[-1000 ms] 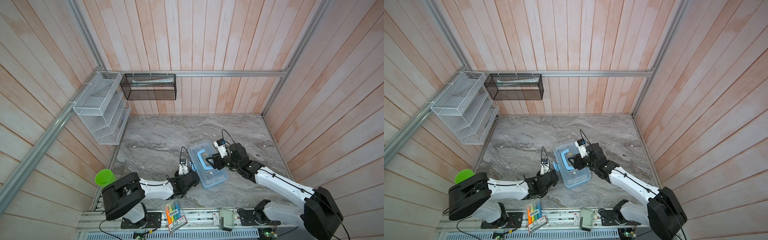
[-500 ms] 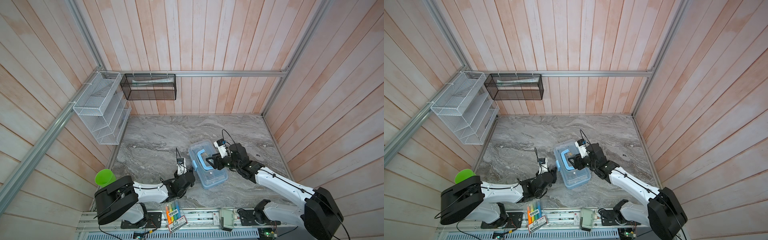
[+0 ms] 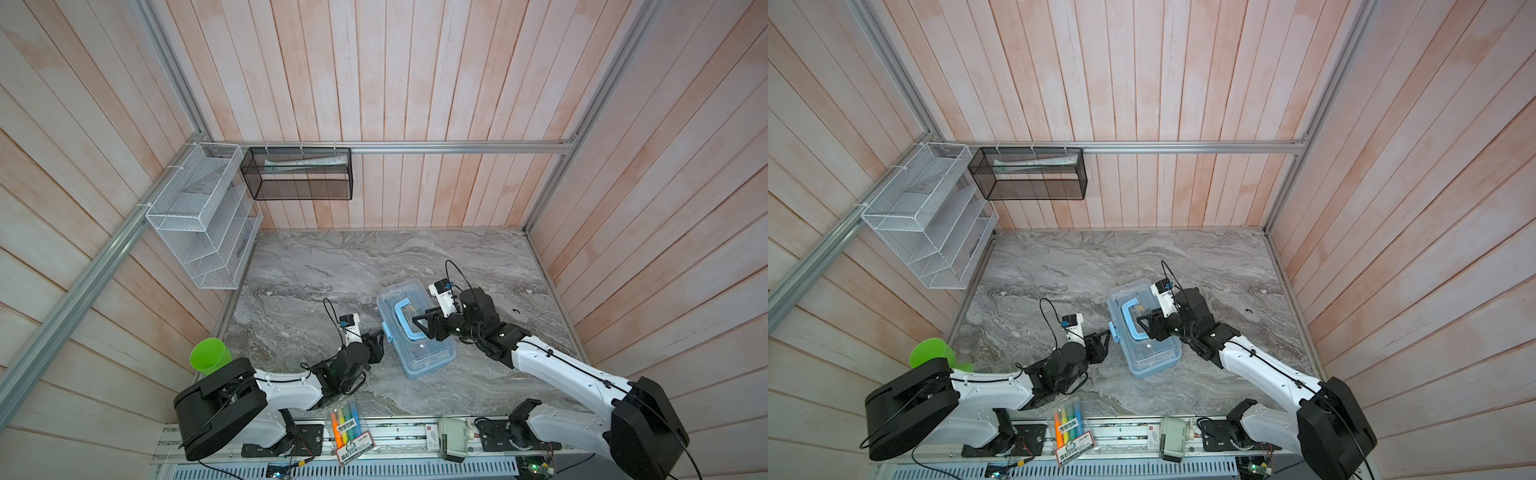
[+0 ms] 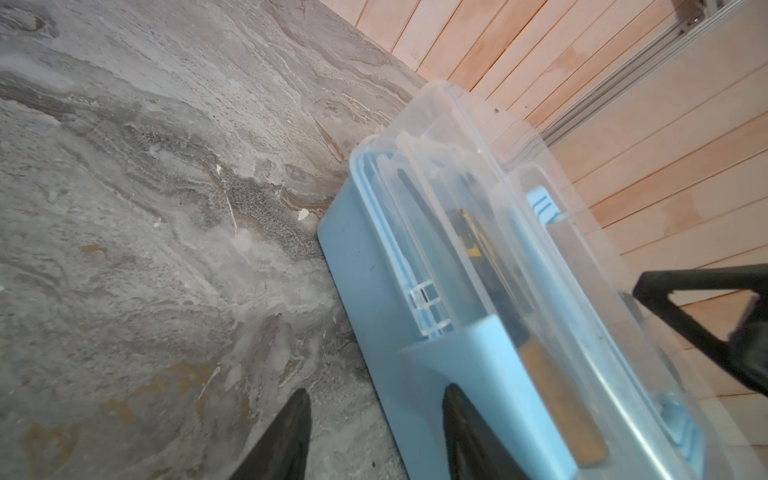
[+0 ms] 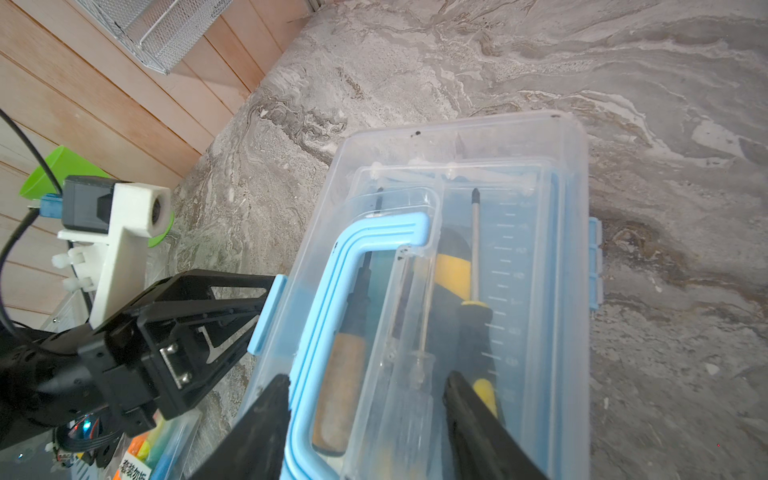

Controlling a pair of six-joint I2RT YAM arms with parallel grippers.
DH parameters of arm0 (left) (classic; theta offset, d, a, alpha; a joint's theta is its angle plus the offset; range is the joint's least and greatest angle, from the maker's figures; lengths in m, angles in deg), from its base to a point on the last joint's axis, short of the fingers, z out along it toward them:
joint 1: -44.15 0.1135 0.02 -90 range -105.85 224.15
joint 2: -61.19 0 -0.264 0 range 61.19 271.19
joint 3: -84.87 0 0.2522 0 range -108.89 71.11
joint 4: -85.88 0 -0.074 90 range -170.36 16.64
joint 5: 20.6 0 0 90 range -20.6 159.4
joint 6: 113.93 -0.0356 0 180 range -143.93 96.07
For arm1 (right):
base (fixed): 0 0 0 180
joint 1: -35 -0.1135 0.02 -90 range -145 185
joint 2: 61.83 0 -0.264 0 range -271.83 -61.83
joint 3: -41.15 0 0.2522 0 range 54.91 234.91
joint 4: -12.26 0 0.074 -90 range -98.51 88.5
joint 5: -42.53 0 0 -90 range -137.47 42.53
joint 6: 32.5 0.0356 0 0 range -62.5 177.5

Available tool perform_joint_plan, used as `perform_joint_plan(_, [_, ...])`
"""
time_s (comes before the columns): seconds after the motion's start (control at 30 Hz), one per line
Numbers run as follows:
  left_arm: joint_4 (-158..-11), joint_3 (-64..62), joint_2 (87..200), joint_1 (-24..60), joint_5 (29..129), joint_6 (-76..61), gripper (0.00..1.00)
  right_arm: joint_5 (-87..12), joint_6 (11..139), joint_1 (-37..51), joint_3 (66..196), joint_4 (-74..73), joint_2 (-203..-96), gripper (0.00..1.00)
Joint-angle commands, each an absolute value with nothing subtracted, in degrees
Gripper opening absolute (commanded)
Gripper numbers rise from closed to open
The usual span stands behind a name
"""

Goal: Pack the tool kit

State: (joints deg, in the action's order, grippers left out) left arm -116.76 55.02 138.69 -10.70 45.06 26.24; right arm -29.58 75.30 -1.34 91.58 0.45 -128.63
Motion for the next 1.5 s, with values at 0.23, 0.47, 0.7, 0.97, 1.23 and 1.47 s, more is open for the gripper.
perform_joint_plan(0.23, [-124.0, 56.0, 137.9, -8.9, 49.7, 27.8, 0.53, -29.8, 76.3, -1.2, 89.1, -6.2, -129.7, 0.61])
perform_joint_plan(0.47, [-125.5, 54.9, 139.7, -8.8, 52.6, 27.5, 0.48, -29.9, 76.3, -1.1, 89.0, -6.2, -129.8, 0.61])
perform_joint_plan(0.7, [-123.2, 54.4, 138.5, -8.8, 54.4, 29.0, 0.47, -30.0, 76.3, -1.2, 88.8, -6.2, -129.7, 0.61])
perform_joint_plan(0.97, [-114.4, 51.5, 136.2, -8.8, 55.6, 31.0, 0.47, -30.0, 76.2, -1.2, 88.9, -6.2, -129.7, 0.61])
perform_joint_plan(1.23, [-115.6, 50.3, 138.9, -8.8, 57.5, 31.4, 0.47, -29.9, 76.1, -1.2, 89.3, -6.6, -129.4, 0.61])
perform_joint_plan(1.47, [-114.8, 51.1, 137.3, -8.8, 56.4, 31.6, 0.44, -30.1, 76.3, -1.2, 89.0, -6.6, -129.0, 0.61])
